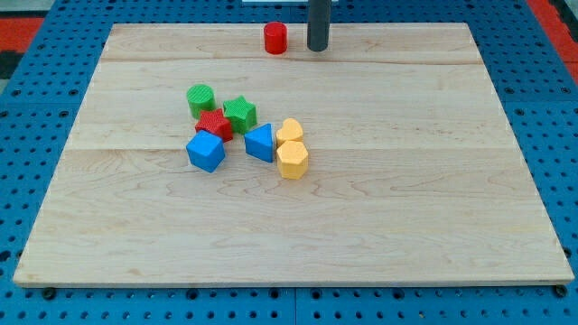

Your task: Push the yellow heart to the right of red star

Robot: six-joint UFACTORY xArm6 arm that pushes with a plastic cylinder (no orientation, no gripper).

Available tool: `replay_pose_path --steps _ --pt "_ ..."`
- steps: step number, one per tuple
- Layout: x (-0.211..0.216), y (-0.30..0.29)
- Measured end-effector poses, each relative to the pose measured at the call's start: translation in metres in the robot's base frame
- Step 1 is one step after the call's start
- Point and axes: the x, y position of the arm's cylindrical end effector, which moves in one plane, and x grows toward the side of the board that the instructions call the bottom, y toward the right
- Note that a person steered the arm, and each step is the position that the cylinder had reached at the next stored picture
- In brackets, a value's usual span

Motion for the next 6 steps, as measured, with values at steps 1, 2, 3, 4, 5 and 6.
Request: replay_pose_path --steps 1,2,3,4,5,6 --pt "0.018 0.007" --pt "0.042 0.007" --pt "0.076 0.03" --pt "0.146 0.033" --pt "0.186 0.017" --pt "0.2 -0.027"
